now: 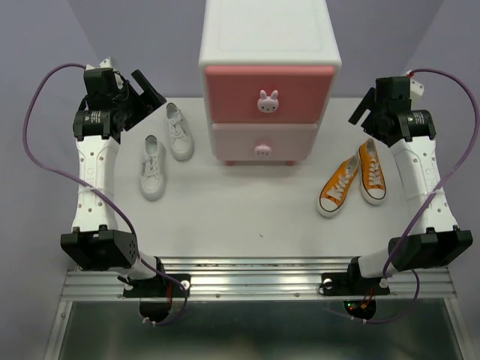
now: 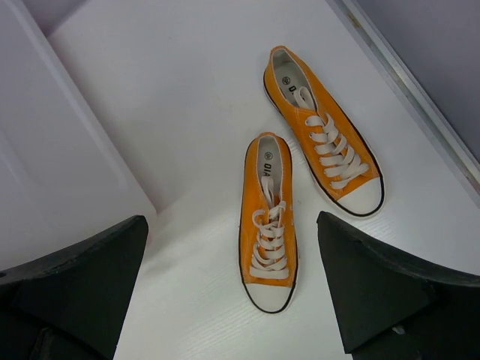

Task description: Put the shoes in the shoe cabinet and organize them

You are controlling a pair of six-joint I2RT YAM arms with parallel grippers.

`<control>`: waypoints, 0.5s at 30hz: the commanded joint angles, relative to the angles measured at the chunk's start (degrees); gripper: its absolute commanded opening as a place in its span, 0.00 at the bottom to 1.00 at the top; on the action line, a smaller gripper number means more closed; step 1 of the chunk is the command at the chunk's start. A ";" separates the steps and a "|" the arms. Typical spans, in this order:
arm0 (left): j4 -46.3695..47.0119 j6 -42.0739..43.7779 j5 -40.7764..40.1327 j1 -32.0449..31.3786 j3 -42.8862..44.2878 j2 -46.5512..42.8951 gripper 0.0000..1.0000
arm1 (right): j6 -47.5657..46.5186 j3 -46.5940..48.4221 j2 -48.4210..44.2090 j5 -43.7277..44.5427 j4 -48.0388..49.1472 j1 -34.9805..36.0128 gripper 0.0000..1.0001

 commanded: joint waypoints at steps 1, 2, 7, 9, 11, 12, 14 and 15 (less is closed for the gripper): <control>0.09 1.53 1.73 0.32 3.43 0.12 0.99 | -1.65 1.84 0.25 1.13 1.63 -0.15 1.00; -0.26 1.88 1.56 0.32 4.49 0.91 0.99 | -2.61 1.66 0.07 -0.17 2.33 -0.15 1.00; -1.49 2.85 5.84 0.32 17.37 5.83 0.99 | -6.76 -2.98 -3.60 -9.75 7.33 -0.15 1.00; -1.58 2.15 7.09 0.32 22.40 8.73 0.99 | -6.40 -4.92 -5.19 -10.99 9.09 -0.15 1.00; -0.62 1.36 9.81 0.32 29.96 10.84 0.99 | -5.61 -6.60 -6.51 -11.96 10.41 -0.15 1.00; -0.09 -0.03 11.04 0.32 32.25 12.67 0.99 | -5.52 -7.82 -7.48 -12.05 11.20 -0.15 1.00; 3.06 -1.71 14.81 0.32 35.87 13.92 0.99 | -5.78 -8.62 -8.10 -11.96 11.39 -0.15 1.00; 6.47 -3.72 17.35 0.23 35.96 14.44 0.99 | -6.04 -8.80 -8.27 -12.13 11.30 -0.15 1.00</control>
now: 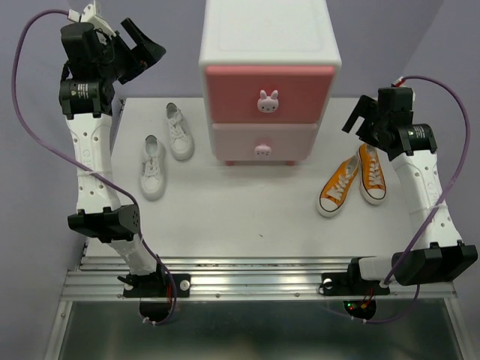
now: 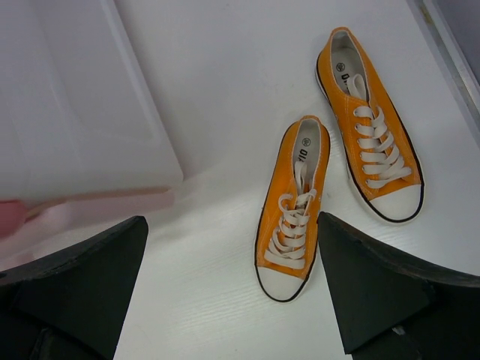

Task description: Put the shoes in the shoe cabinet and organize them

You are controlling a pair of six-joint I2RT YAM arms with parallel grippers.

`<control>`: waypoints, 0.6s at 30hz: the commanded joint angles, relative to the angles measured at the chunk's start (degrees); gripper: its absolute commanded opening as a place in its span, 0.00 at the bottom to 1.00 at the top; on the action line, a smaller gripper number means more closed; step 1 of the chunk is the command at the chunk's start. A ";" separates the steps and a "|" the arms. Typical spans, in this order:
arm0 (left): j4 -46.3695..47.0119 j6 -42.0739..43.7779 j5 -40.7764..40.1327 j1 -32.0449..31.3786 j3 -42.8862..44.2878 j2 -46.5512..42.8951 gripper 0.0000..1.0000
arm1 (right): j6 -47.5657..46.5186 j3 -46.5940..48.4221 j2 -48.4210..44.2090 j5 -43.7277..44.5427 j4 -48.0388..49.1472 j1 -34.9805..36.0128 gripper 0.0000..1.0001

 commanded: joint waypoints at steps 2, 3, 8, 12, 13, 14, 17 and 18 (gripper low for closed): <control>11.23 -4.42 11.33 -0.49 3.98 0.61 0.99 | -1.15 -0.50 -3.03 -2.30 4.92 -0.17 1.00; 13.33 -4.86 11.86 -0.93 4.51 1.23 0.99 | -1.50 0.11 -3.03 -3.52 4.83 -0.17 1.00; 14.67 -4.95 14.32 -3.66 6.36 3.34 0.99 | -2.91 1.17 -3.21 -5.12 3.25 -0.17 1.00; 15.46 -4.33 13.98 -8.31 6.01 4.13 0.99 | -3.08 1.26 -3.56 -6.34 2.63 -0.17 1.00; 15.64 -4.42 13.89 -8.75 6.01 4.31 0.99 | -3.08 1.18 -3.82 -6.61 2.54 -0.17 1.00; 15.81 -4.60 14.15 -9.10 6.09 4.66 0.99 | -3.26 1.18 -4.00 -6.78 2.46 -0.17 1.00; 17.48 -5.30 14.15 -10.60 6.27 5.36 0.99 | -4.05 1.00 -4.26 -6.88 1.14 -0.17 1.00; 18.09 -5.65 14.06 -10.95 6.27 5.62 0.99 | -4.31 0.74 -4.61 -6.70 0.27 -0.17 1.00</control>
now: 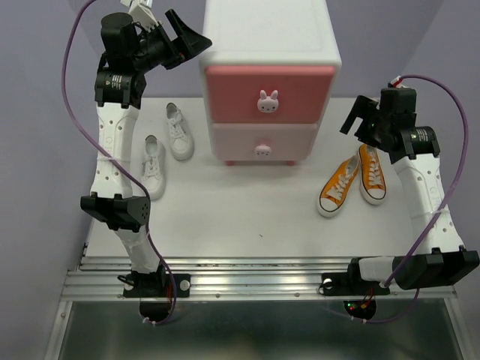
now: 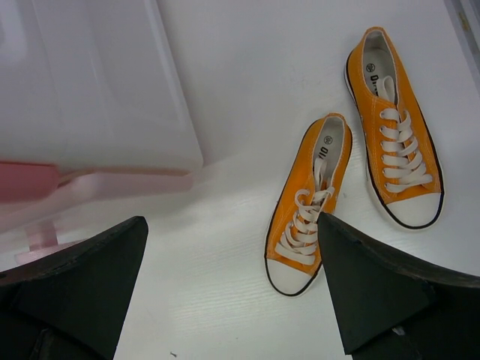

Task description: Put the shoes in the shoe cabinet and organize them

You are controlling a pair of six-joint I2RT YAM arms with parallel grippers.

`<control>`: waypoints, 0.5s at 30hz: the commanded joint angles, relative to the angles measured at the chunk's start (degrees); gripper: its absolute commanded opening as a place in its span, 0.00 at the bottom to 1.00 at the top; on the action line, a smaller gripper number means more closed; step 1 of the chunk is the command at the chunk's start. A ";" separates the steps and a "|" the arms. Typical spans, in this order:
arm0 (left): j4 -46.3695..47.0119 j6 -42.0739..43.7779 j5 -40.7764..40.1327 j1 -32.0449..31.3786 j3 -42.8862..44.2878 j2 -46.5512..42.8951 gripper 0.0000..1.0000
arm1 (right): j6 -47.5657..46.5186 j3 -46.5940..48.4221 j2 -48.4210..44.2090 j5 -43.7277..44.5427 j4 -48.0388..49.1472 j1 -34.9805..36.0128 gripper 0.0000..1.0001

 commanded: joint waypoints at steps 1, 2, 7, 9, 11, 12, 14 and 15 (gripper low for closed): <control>5.84 -0.80 1.60 -1.25 1.99 -0.43 0.99 | -2.32 1.28 -2.60 -0.60 -0.99 -0.17 1.00; 5.75 -0.97 1.69 -1.60 1.99 -0.25 0.99 | -2.50 1.02 -2.87 -0.34 -1.69 -0.17 1.00; 1.11 1.30 -1.12 -1.78 1.81 0.63 0.99 | -5.65 -1.09 -7.16 -1.21 -2.75 -0.17 1.00; -0.04 2.36 -1.91 -1.95 1.37 0.80 0.99 | -6.72 -2.49 -9.01 -2.88 -2.66 -0.17 1.00; -1.80 4.03 -2.09 -2.30 1.11 0.98 0.99 | -7.51 -2.94 -10.16 -4.02 -4.15 -0.17 1.00; -2.50 4.29 -2.26 -2.57 1.02 1.15 0.99 | -7.86 -2.68 -10.16 -4.55 -6.24 -0.17 1.00; -3.21 4.38 -1.57 -2.83 0.23 1.33 0.99 | -9.53 -2.67 -10.42 -7.26 -7.93 -0.17 1.00; -3.47 4.38 -1.56 -3.36 -0.03 1.50 0.99 | -9.97 -2.93 -10.69 -8.06 -8.02 -0.17 1.00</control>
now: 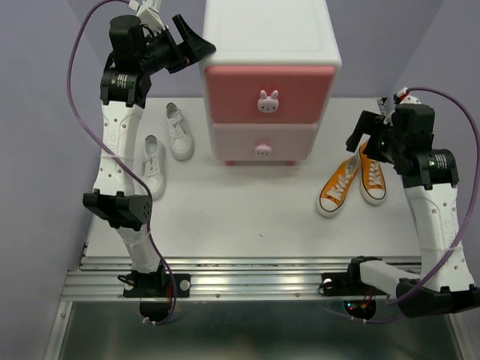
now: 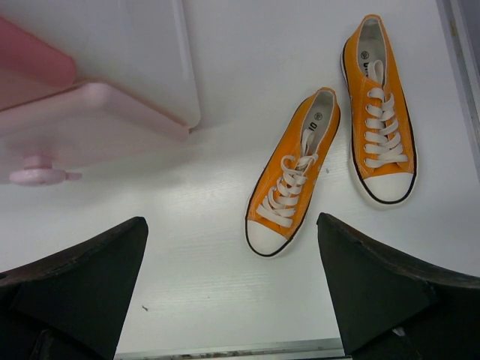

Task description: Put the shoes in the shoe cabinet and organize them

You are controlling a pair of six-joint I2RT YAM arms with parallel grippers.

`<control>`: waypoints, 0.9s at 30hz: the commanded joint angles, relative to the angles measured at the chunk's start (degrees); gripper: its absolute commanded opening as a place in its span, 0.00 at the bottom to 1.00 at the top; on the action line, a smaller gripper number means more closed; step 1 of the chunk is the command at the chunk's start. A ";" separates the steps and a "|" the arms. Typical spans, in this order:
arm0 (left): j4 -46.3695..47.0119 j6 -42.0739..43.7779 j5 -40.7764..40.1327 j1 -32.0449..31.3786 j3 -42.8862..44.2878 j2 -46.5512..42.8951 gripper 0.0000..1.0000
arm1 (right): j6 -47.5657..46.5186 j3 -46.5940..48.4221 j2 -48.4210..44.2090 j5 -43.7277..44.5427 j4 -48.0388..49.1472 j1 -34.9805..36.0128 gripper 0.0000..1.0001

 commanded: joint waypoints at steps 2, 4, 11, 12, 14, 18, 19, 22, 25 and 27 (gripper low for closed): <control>-1.01 3.14 0.34 -1.77 -0.28 0.28 0.99 | -5.49 -0.88 -0.94 -5.51 -2.58 -0.17 1.00; -1.71 3.49 0.51 -2.38 -0.54 0.63 0.99 | -7.68 -0.89 -0.59 -7.26 -3.19 0.36 1.00; -3.91 3.84 0.95 -2.91 -2.56 1.16 0.93 | -6.13 -4.40 1.60 -1.41 -3.54 12.02 1.00; -4.26 4.02 0.43 -2.91 -2.65 1.08 0.93 | -5.25 -4.84 2.21 0.35 -2.94 15.27 1.00; -4.61 4.28 -0.53 -2.91 -3.35 1.07 0.93 | -2.79 -6.24 3.88 3.96 -1.09 24.24 1.00; -4.61 3.67 -0.45 -2.82 -4.06 1.42 0.91 | 2.66 -7.83 8.27 9.94 5.76 33.74 1.00; -4.70 3.58 -0.37 -2.91 -4.14 1.69 0.91 | 3.63 -8.00 8.98 11.61 7.34 35.15 1.00; -4.79 3.58 -0.54 -3.00 -4.06 1.87 0.91 | 9.84 -8.44 11.88 15.04 12.70 37.35 1.00; -5.49 4.11 -1.24 -2.91 -4.14 1.52 0.91 | 13.30 -6.08 16.09 20.05 14.03 38.59 1.00; -5.75 4.63 -1.33 -3.00 -4.93 1.25 0.91 | 13.66 -3.89 19.60 22.68 15.26 39.98 1.00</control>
